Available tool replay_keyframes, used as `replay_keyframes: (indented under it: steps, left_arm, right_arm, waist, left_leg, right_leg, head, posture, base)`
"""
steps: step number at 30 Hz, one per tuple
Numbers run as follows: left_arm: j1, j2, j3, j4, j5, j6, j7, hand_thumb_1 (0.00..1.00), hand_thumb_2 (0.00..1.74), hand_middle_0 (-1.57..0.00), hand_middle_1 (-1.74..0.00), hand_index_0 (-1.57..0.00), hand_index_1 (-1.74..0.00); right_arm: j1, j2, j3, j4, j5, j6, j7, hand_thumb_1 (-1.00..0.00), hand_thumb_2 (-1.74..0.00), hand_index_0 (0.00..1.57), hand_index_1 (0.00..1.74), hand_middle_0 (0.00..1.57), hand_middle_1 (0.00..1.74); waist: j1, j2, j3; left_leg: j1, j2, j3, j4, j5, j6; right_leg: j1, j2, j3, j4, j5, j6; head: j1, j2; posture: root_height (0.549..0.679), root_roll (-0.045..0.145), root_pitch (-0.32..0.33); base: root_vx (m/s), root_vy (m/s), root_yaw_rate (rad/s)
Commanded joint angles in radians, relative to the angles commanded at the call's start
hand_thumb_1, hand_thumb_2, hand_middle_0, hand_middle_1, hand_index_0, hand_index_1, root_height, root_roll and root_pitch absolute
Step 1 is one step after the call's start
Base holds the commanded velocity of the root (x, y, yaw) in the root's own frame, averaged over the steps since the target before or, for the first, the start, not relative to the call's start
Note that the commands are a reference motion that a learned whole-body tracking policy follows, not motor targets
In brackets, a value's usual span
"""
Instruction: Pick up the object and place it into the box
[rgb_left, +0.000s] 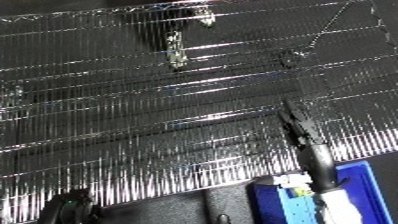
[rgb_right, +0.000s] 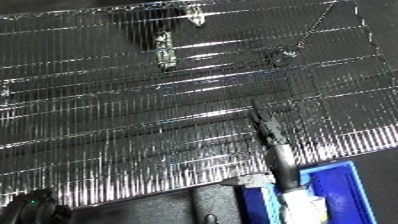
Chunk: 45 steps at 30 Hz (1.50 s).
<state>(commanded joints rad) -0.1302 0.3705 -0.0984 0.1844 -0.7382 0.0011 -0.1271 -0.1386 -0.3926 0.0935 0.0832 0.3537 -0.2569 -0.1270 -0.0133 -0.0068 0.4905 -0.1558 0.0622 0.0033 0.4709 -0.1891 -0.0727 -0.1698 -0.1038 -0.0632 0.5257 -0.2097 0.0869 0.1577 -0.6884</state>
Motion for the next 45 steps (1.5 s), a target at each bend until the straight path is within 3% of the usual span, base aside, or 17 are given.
replay_keyframes:
  steps: [10,17,26,36,45]
  left_arm:
    - [0.002,0.005,-0.004,-0.006,0.015,0.011,-0.016,1.00,1.74,-1.57,-1.74,-1.57,-1.74]
    - [0.017,0.010,0.010,-0.015,0.018,0.027,-0.020,1.00,1.74,-1.57,-1.74,-1.57,-1.74]
    - [0.035,0.013,0.026,-0.026,0.015,0.023,-0.028,1.00,1.74,-1.57,-1.74,-1.57,-1.74]
    - [0.035,0.029,0.029,-0.039,0.018,0.018,-0.024,1.00,1.74,-1.57,-1.74,-1.57,-1.74]
    - [0.032,0.035,0.031,-0.042,0.018,0.002,-0.023,1.00,1.74,-1.57,-1.74,-1.57,-1.74]
  right_arm:
    - [0.008,0.008,0.016,0.006,-0.014,-0.004,-0.028,0.00,0.00,0.00,0.00,0.00,0.00]
    - [0.021,0.005,0.003,-0.002,-0.050,-0.014,-0.084,0.00,0.00,0.00,0.00,0.00,0.00]
    - [0.050,0.009,-0.010,-0.006,-0.076,-0.018,-0.111,0.00,0.00,0.00,0.00,0.00,0.00]
    - [0.049,0.008,-0.008,0.018,-0.087,-0.027,-0.162,0.00,0.00,0.00,0.00,0.00,0.00]
    - [0.057,0.002,0.005,0.057,-0.086,-0.028,-0.181,0.00,0.00,0.00,0.00,0.00,0.00]
  waist:
    - [0.010,-0.014,0.000]
    - [0.008,-0.015,0.001]
    - [-0.005,-0.013,0.005]
    - [-0.014,-0.006,0.028]
    - [-0.025,0.000,0.029]
  left_leg:
    - [-0.004,0.005,0.002,0.013,-0.002,-0.0011]
    - [-0.007,0.006,0.004,0.030,-0.011,0.0001]
    - [-0.008,0.006,0.010,0.041,-0.019,0.0020]
    - [-0.037,-0.002,0.018,0.062,-0.028,0.0084]
    - [-0.074,-0.005,0.024,0.076,-0.033,0.0102]
  right_leg:
    - [0.002,-0.0022,-0.007,0.015,-0.009,0.0022]
    - [0.003,-0.0029,-0.005,0.028,-0.015,0.0010]
    - [-0.004,-0.0051,0.004,0.036,-0.016,0.0052]
    - [-0.044,-0.0085,0.015,0.058,-0.013,0.0126]
    - [-0.085,-0.0064,0.024,0.071,-0.014,0.0141]
  head:
    - [-0.019,0.001]
    - [-0.017,0.001]
    - [-0.017,0.015]
    - [0.027,0.036]
    - [0.045,0.045]
  posture:
    - [0.663,0.031,-0.094]
    - [0.662,0.032,-0.099]
    - [0.661,0.032,-0.100]
    - [0.659,0.033,-0.086]
    - [0.658,0.036,-0.060]
  base:
    - [0.031,-0.029,0.018]
    - [0.035,-0.015,-0.018]
    - [0.018,0.000,-0.048]
    - [-0.033,-0.008,-0.039]
    - [-0.050,-0.007,-0.051]
